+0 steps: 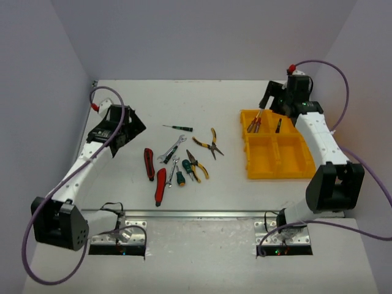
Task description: Sort the tools into containers
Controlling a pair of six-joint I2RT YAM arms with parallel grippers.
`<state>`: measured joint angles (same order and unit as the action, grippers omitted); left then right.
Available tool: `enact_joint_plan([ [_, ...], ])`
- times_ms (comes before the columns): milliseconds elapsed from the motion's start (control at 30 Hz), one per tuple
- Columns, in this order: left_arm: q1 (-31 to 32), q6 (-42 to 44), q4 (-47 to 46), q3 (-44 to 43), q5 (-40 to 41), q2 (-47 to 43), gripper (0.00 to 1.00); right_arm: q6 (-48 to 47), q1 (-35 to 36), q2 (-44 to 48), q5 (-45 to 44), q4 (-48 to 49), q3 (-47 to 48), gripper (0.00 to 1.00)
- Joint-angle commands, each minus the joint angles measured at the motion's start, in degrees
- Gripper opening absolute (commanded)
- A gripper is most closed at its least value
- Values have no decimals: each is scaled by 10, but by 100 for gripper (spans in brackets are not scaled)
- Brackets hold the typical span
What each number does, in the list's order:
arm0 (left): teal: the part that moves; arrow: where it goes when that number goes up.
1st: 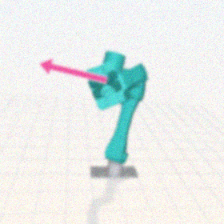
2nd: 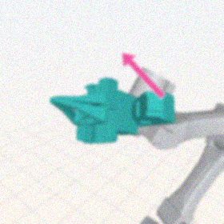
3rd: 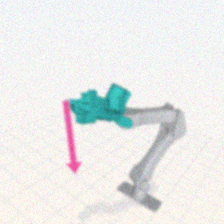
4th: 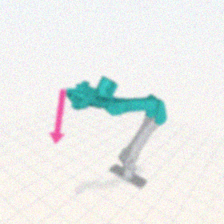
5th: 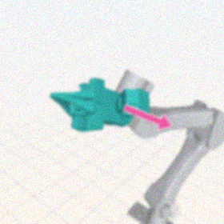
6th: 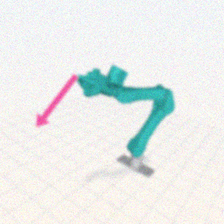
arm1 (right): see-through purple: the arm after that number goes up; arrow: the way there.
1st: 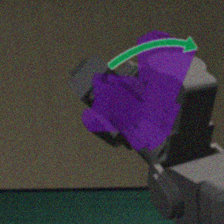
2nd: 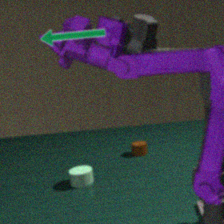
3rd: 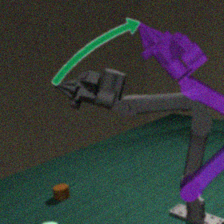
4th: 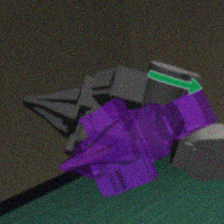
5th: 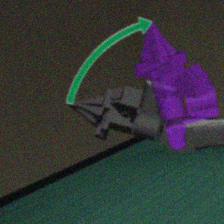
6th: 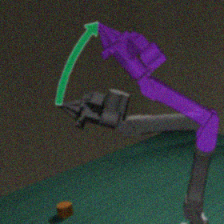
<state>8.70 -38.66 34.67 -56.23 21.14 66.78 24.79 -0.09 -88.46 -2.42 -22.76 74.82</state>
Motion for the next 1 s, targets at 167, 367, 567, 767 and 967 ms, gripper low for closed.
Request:
enact_joint_plan([
  [167, -138, -60, -29, -157, -67, 293, 100, 1, 71, 200, 196, 35, -190, 93],
  [367, -146, -12, -4, -329, -91, 489, 85, 12, 73, 295, 295, 62, -291, 92],
  [567, -152, 20, 36, -474, -67, 628, 73, -12, 74, 333, 341, 37, -295, 92],
  [767, -151, 30, 66, -505, -61, 686, 35, -5, 73, 345, 354, 43, -291, 92],
  [967, -151, 47, 58, -478, -91, 684, 0, 19, 73, 349, 389, 97, -319, 99],
])
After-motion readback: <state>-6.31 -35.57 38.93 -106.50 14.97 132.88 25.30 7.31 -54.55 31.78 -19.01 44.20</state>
